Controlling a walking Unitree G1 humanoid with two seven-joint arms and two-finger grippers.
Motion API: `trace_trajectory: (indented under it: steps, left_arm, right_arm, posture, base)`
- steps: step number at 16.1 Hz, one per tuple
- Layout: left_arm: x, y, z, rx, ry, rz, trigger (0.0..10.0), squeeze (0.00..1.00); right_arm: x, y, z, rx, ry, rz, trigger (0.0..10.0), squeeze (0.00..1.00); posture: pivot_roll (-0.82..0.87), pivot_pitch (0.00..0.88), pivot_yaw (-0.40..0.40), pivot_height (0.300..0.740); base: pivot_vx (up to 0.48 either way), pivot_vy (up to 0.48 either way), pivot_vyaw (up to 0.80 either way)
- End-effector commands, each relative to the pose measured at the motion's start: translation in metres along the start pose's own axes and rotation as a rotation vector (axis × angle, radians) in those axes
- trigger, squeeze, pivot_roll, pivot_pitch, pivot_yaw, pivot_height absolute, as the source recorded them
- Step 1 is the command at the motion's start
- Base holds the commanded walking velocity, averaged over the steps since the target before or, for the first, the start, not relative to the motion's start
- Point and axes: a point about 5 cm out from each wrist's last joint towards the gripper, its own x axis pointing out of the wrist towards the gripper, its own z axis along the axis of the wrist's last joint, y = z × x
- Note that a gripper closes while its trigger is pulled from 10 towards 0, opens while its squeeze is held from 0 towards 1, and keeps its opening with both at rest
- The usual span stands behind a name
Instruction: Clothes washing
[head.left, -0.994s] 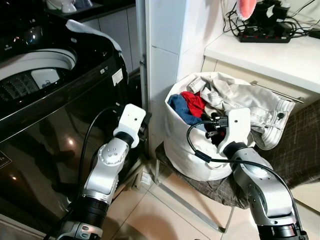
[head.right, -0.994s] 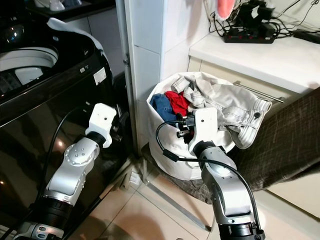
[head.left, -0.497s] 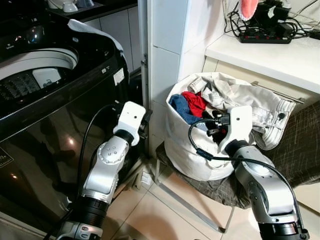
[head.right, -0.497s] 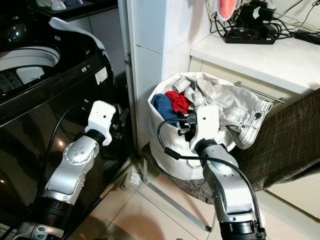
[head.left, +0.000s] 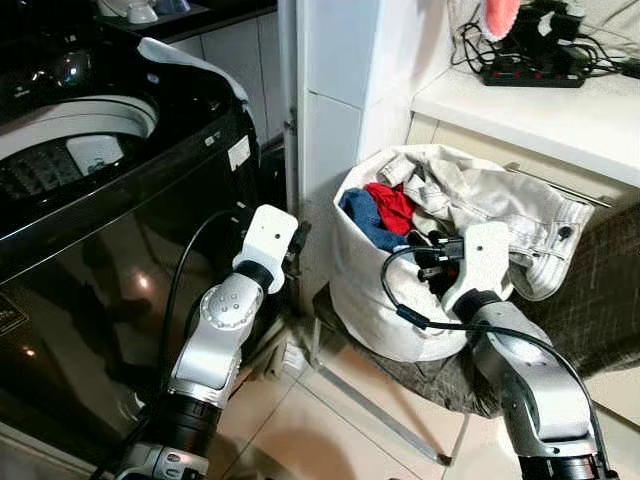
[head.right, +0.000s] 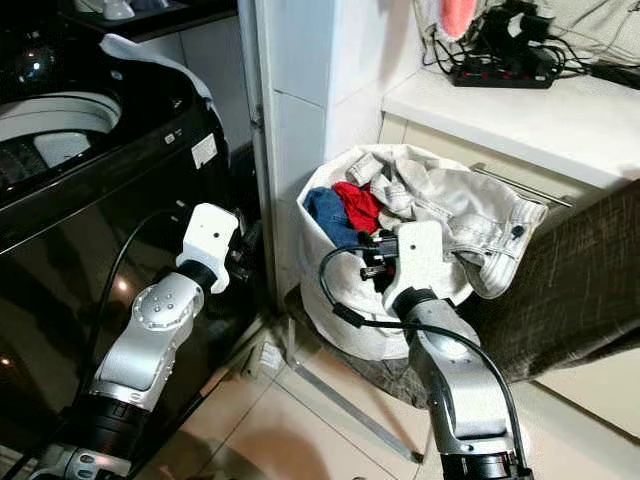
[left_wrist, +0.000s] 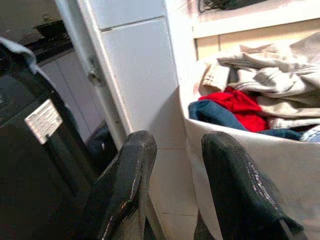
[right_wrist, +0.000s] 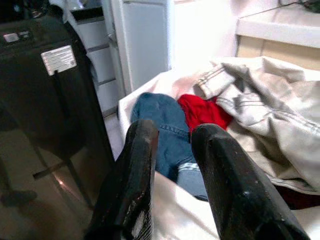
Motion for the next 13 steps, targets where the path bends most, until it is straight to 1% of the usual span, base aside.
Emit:
trace_trajectory:
  steps: [1,5,9,13]
  left_arm:
    - [0.004,-0.005,0.007,0.013,-0.023,-0.027,10.0,0.00]
    - [0.003,-0.007,0.005,0.024,-0.018,-0.040,10.0,0.00]
    - [0.003,-0.012,0.005,0.065,-0.027,-0.058,10.0,0.00]
    - [0.003,-0.016,0.004,0.066,-0.022,-0.063,10.0,0.00]
  right_arm:
    - [-0.003,-0.002,0.004,0.013,-0.026,-0.001,10.0,0.00]
    - [-0.006,-0.005,0.004,0.030,-0.038,-0.015,10.0,0.00]
    - [-0.011,-0.007,0.004,0.043,-0.047,-0.022,10.0,0.00]
    - [-0.015,-0.010,0.004,0.043,-0.044,-0.025,10.0,0.00]
  posture:
    - [-0.04,0.000,-0.012,0.740]
    - [-0.05,0.000,-0.014,0.740]
    - [-0.06,0.000,-0.023,0.740]
    - [-0.07,0.000,-0.031,0.740]
  base:
    - [0.000,0.000,0.00]
    - [0.000,0.000,0.00]
    - [0.000,0.000,0.00]
    - [0.000,0.000,0.00]
